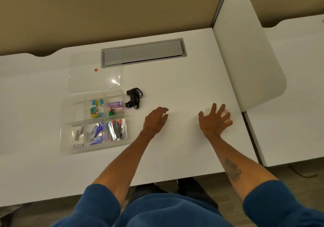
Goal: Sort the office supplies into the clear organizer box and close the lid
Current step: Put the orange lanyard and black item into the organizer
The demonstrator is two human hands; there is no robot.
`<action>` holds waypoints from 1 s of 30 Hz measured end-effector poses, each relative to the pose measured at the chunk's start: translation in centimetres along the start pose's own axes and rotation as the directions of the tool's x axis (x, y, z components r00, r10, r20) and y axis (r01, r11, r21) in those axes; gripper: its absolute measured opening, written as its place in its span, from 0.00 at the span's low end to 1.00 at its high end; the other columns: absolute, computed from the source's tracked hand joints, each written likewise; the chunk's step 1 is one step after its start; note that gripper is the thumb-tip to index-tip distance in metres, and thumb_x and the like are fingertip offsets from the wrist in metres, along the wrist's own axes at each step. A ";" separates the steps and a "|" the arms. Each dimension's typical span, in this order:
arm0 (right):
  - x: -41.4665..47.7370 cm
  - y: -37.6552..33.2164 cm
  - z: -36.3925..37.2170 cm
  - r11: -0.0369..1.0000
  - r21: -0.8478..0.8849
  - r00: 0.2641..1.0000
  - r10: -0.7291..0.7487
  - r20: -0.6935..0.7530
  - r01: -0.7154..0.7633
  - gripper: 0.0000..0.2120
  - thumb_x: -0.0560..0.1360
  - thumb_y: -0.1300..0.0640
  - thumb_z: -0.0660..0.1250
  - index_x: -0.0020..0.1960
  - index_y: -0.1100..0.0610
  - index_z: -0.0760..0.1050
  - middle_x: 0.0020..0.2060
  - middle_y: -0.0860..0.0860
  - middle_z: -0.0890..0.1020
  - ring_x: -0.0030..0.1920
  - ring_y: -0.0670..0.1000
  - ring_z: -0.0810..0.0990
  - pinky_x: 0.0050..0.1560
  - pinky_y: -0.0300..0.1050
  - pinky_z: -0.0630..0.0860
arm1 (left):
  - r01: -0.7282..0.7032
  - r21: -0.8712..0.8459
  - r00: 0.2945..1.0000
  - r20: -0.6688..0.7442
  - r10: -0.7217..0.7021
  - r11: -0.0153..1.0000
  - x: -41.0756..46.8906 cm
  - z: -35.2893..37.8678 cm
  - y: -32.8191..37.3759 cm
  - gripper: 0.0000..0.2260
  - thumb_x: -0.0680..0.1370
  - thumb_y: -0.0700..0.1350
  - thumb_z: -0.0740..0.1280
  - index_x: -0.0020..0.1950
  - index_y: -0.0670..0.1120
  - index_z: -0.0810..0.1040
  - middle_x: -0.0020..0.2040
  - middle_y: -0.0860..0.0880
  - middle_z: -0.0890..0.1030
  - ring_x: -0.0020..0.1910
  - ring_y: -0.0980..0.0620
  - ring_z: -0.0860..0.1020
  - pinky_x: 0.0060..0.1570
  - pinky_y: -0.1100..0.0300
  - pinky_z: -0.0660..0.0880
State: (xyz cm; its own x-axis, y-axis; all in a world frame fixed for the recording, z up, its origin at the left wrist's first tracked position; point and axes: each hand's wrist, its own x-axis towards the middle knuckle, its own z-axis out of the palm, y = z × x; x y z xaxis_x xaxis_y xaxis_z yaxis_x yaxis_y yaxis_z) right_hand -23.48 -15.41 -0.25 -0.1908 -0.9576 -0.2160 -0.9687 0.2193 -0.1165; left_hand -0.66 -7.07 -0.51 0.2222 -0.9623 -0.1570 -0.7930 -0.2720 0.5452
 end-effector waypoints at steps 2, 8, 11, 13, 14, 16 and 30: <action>-0.3 0.9 0.6 0.999 0.003 0.996 0.051 0.075 -0.051 0.33 0.73 0.37 0.60 0.73 0.49 0.57 0.76 0.55 0.53 0.70 0.69 0.58 0.64 0.70 0.60 | -0.011 -0.027 1.000 0.029 0.012 1.000 0.0 0.5 0.3 0.12 0.80 0.52 0.61 0.64 0.54 0.74 0.57 0.55 0.79 0.51 0.52 0.79 0.49 0.55 0.76; -2.0 0.2 0.9 0.995 0.080 0.992 -0.070 0.103 0.062 0.16 0.77 0.54 0.62 0.63 0.59 0.70 0.66 0.60 0.67 0.63 0.63 0.68 0.54 0.55 0.73 | -0.048 -0.095 0.993 0.100 0.057 0.994 -0.3 1.4 0.2 0.14 0.80 0.48 0.63 0.65 0.52 0.74 0.58 0.54 0.78 0.48 0.52 0.79 0.52 0.57 0.74; -2.1 -1.3 0.3 0.925 0.363 0.975 -0.177 0.135 0.117 0.11 0.74 0.65 0.63 0.55 0.65 0.75 0.56 0.59 0.72 0.50 0.58 0.77 0.45 0.50 0.78 | -0.053 -0.148 0.992 0.103 0.069 0.988 -0.3 1.7 -0.3 0.14 0.80 0.45 0.64 0.66 0.50 0.74 0.58 0.52 0.79 0.48 0.51 0.78 0.53 0.55 0.75; -1.9 -2.6 0.1 0.828 0.560 0.971 -0.129 0.202 -0.007 0.09 0.74 0.67 0.62 0.53 0.65 0.75 0.50 0.56 0.72 0.40 0.57 0.81 0.32 0.46 0.80 | -0.036 -0.193 0.995 0.084 0.053 0.981 -0.1 1.5 -0.3 0.14 0.80 0.45 0.64 0.66 0.50 0.74 0.58 0.52 0.79 0.46 0.53 0.78 0.53 0.55 0.75; -2.0 -3.5 0.0 0.784 0.616 0.964 -0.101 0.248 -0.077 0.09 0.74 0.67 0.62 0.53 0.64 0.76 0.49 0.54 0.74 0.36 0.51 0.81 0.28 0.40 0.77 | -0.008 -0.235 0.997 0.072 0.026 0.972 -0.1 1.1 0.0 0.14 0.80 0.46 0.63 0.66 0.50 0.74 0.58 0.52 0.79 0.46 0.53 0.79 0.53 0.55 0.75; -2.2 -5.8 -0.4 0.759 0.643 0.961 -0.089 0.262 -0.105 0.08 0.72 0.64 0.64 0.49 0.59 0.79 0.47 0.52 0.80 0.38 0.48 0.79 0.37 0.39 0.76 | 0.100 -0.375 0.995 0.051 -0.087 0.922 0.1 0.4 0.4 0.15 0.80 0.51 0.63 0.66 0.50 0.75 0.60 0.52 0.79 0.49 0.54 0.80 0.55 0.56 0.76; -8.5 -22.7 -3.1 0.333 0.895 0.820 -0.392 0.418 -0.296 0.09 0.74 0.52 0.64 0.48 0.56 0.78 0.45 0.53 0.82 0.47 0.53 0.81 0.45 0.46 0.79 | 0.301 -0.930 0.822 0.365 -0.438 -0.210 1.7 -9.1 -1.6 0.14 0.77 0.57 0.64 0.52 0.48 0.80 0.47 0.47 0.83 0.48 0.50 0.80 0.43 0.57 0.78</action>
State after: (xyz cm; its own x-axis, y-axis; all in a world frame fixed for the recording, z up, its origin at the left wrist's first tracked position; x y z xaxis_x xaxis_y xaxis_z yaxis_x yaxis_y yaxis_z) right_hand -0.34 -12.86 7.26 0.2900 -0.7928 -0.5361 -0.1242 0.5243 -0.8424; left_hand 6.17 -8.30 5.80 0.3233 -0.6701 -0.6682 0.7613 -0.2351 0.6042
